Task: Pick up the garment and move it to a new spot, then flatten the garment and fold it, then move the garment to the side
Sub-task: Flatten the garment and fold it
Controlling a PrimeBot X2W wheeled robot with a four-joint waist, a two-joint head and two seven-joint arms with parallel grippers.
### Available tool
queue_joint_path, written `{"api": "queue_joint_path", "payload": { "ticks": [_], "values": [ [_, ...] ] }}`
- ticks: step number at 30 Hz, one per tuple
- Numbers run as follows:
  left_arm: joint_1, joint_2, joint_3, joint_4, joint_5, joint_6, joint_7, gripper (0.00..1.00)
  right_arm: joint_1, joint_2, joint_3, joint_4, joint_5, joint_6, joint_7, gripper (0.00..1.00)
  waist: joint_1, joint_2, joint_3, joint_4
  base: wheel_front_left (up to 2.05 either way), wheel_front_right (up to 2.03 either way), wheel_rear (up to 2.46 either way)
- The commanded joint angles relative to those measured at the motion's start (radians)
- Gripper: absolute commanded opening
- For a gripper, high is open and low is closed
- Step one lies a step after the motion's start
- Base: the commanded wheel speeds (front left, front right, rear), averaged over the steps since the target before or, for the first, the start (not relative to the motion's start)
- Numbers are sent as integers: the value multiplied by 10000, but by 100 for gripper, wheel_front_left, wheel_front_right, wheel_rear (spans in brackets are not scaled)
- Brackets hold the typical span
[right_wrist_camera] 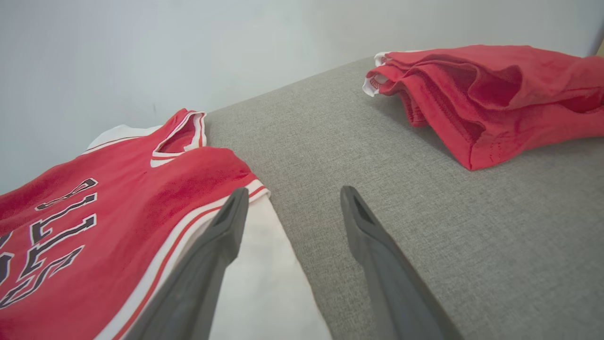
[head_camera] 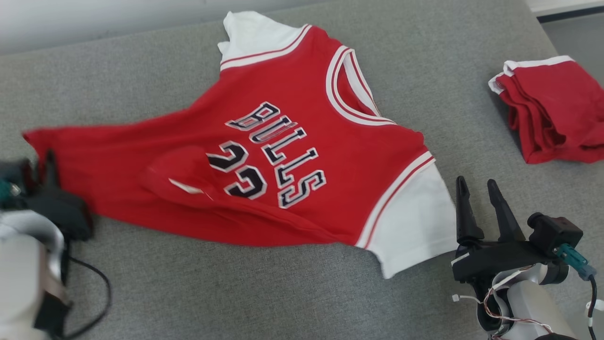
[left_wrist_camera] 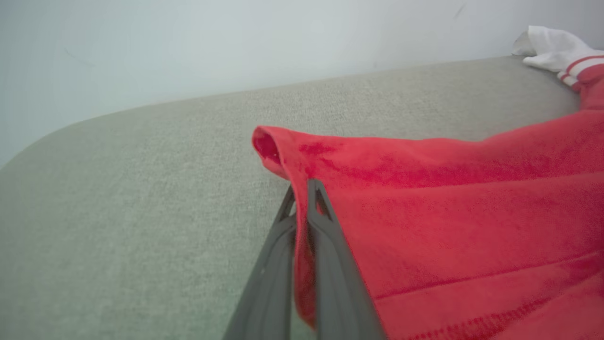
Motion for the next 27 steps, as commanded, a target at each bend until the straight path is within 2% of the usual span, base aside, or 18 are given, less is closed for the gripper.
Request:
{"api": "queue_joint_path", "payload": {
  "ticks": [1,8,9,10,11,15,18,27],
  "values": [
    [-334,348,-42,-162,140,-33,146,0,-19,102,-116,-122,-96,-27,-7,100,-1,-1,290,14,0,0,0],
    [-1180,1191,-203,-611,422,18,562,0,-103,382,-342,-306,-205,-27,-7,100,-1,-1,697,-203,0,0,0],
    [-1209,1215,-184,-614,377,38,539,9,-93,408,-369,-278,-206,-27,-7,100,-1,-1,716,-224,0,0,0],
    [-1205,1222,-166,-598,336,85,525,69,-87,430,-379,-247,-218,-27,-7,100,-1,-1,726,-246,0,0,0],
    [-1214,1184,-119,-613,251,132,418,100,-84,450,-393,-220,-209,-27,-7,100,-1,-1,718,-263,0,0,0],
    [-972,883,-31,-724,101,357,11,100,44,471,-551,-131,-260,-27,-7,100,-1,-1,513,-185,0,0,0],
    [-823,728,-9,-837,-34,368,-165,100,110,451,-637,-72,-309,-27,-7,100,-1,-1,357,-91,0,0,0],
    [224,-705,-275,-1377,-682,169,-501,100,204,547,-559,169,-418,-27,-6,100,-1,-1,-495,357,0,0,0]
  ]
}}
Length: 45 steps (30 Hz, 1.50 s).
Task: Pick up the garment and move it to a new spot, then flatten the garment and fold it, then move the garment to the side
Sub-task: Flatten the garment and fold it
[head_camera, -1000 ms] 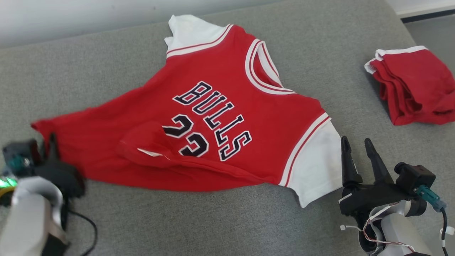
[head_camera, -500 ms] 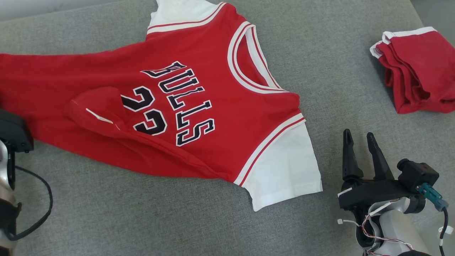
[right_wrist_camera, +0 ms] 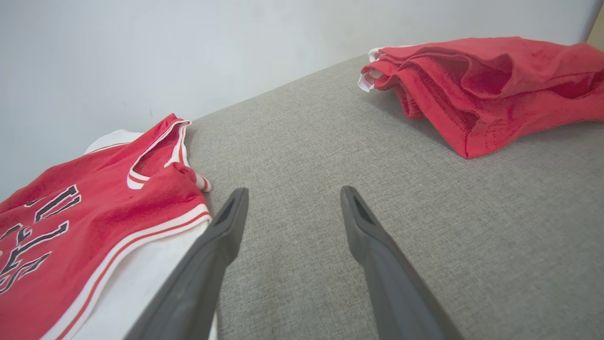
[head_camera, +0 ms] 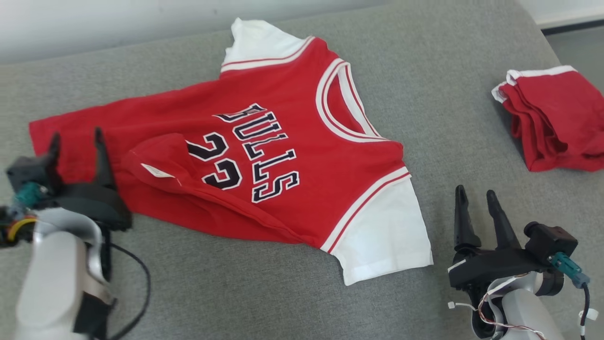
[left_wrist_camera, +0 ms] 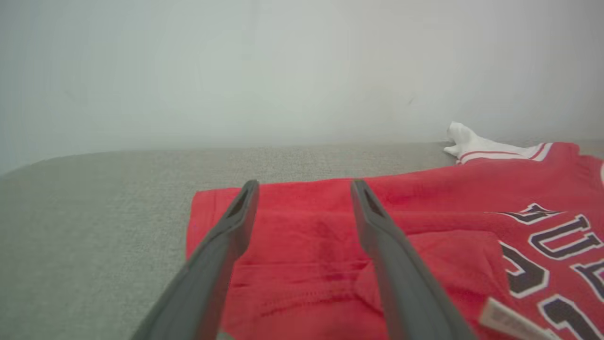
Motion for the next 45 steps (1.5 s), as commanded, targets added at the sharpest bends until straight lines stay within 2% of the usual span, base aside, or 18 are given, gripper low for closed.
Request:
{"api": "queue_joint_path", "payload": {
  "ticks": [1,6,12,20,27,40,41,42,43,44,45],
  "values": [
    [219,-203,-30,-55,-115,-24,-49,100,93,69,31,11,-50,-27,-7,100,0,-1,-315,223,0,0,0],
    [799,-958,-233,-18,-463,-168,-53,100,217,86,55,206,-109,-27,-7,100,0,-1,-649,300,0,0,0],
    [1090,-1291,-458,522,-698,-229,103,100,353,88,120,366,-75,-27,-7,100,0,-1,-867,241,0,0,0],
    [941,-1514,-552,333,-1061,-313,-381,100,349,71,98,522,2,-27,-7,100,0,-1,-930,29,0,0,0],
    [1387,-1662,-984,90,-1306,-222,-559,100,482,176,114,674,-46,-27,-7,100,0,-1,-1198,36,0,0,0],
    [1289,-1695,-1377,606,-1567,90,-589,100,369,196,454,865,-22,-27,-7,100,0,-1,-1267,-190,0,0,0],
    [1264,-1693,-1364,630,-1570,85,-590,65,372,197,467,862,-10,-27,-7,100,0,-1,-1261,-217,0,0,0],
    [1242,-1678,-1383,644,-1511,117,-643,43,383,197,474,853,0,-27,-7,100,0,-1,-1260,-237,0,0,0],
    [1225,-1671,-1368,630,-1495,142,-679,8,405,197,476,853,8,-27,-7,100,0,-1,-1265,-254,0,0,0],
    [1238,-1672,-1362,645,-1512,149,-688,0,430,195,475,860,15,-27,-7,100,0,-1,-1276,-266,0,0,0],
    [1259,-1671,-1358,672,-1533,138,-722,0,457,197,460,873,21,-27,-7,100,0,-1,-1294,-269,0,0,0]
  ]
}}
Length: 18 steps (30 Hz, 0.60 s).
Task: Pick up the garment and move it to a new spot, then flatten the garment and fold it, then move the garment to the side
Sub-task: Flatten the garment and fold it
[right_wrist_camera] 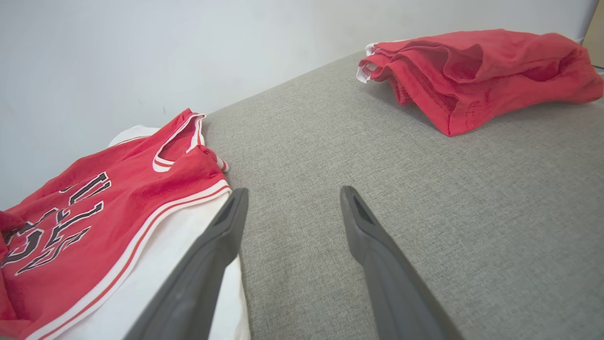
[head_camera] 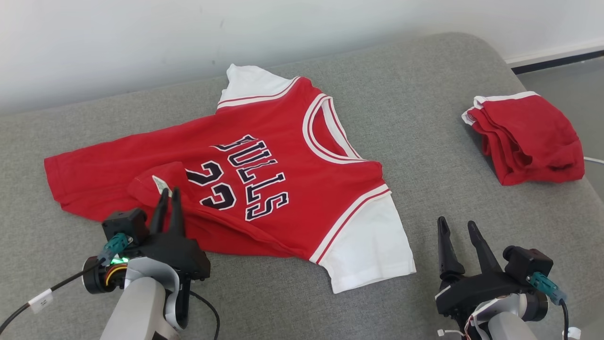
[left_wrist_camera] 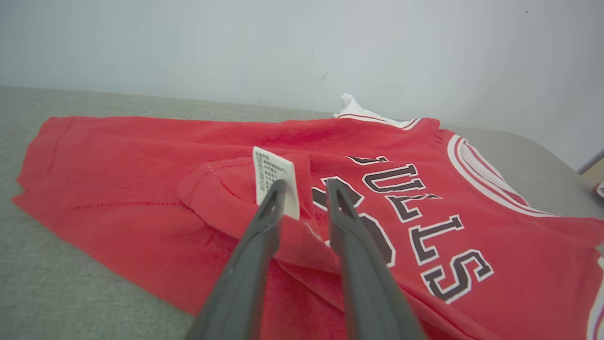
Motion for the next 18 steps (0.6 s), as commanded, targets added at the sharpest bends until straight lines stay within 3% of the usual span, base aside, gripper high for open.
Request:
{"api": "queue_joint_path", "payload": {
  "ticks": [1,18],
  "values": [
    [-39,9,15,49,1,-5,-76,0,81,26,-16,29,54,-27,-7,100,0,0,-41,0,0,0,0],
    [774,17,-40,-1022,98,83,-187,0,251,222,-104,293,102,-27,-7,100,0,0,-631,1157,0,0,0]
  ]
}}
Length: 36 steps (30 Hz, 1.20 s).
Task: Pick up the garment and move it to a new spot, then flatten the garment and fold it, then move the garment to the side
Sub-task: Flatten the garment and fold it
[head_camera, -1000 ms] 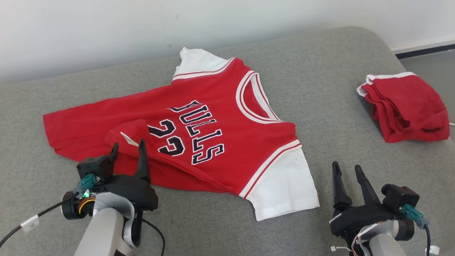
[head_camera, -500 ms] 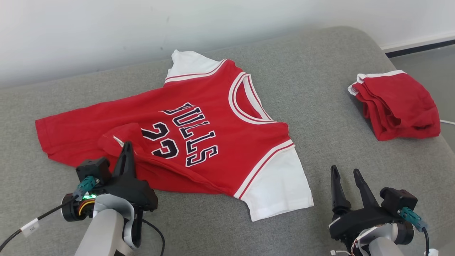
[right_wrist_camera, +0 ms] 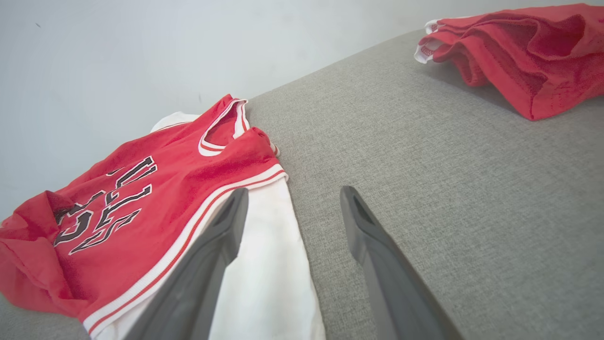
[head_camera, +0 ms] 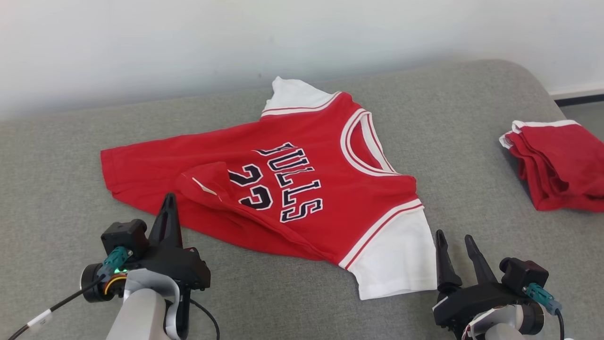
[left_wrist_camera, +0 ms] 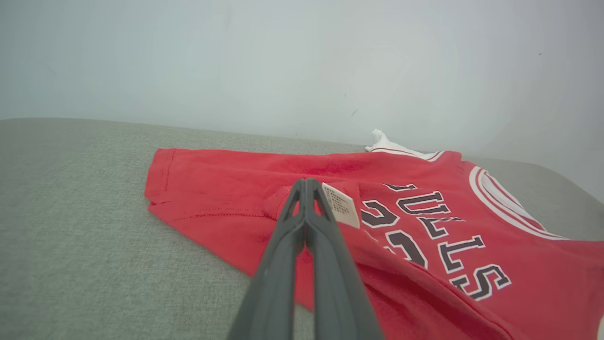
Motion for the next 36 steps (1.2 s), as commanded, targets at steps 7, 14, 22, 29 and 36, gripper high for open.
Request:
{"api": "queue_joint_path", "payload": {
  "ticks": [7,14,22,29,36],
  "values": [
    [892,230,349,-531,175,318,-30,25,246,72,-171,23,-60,-27,-6,100,1,0,-380,219,0,0,0],
    [2866,623,943,-2211,1030,791,-30,100,473,106,-415,-163,-185,-27,-7,100,1,0,-534,426,0,0,0],
    [4653,465,1398,-3327,1279,468,-31,100,564,127,-500,-325,-274,-27,-6,100,1,0,-486,668,0,0,0],
    [4518,229,1450,-3600,1437,74,-31,100,532,126,-419,-444,-402,-27,-6,100,1,0,-372,672,0,0,0],
    [3084,10,608,-3314,1622,-365,-31,100,175,-3,-244,-655,-532,-27,-7,100,1,0,61,379,0,0,0]
  ]
}}
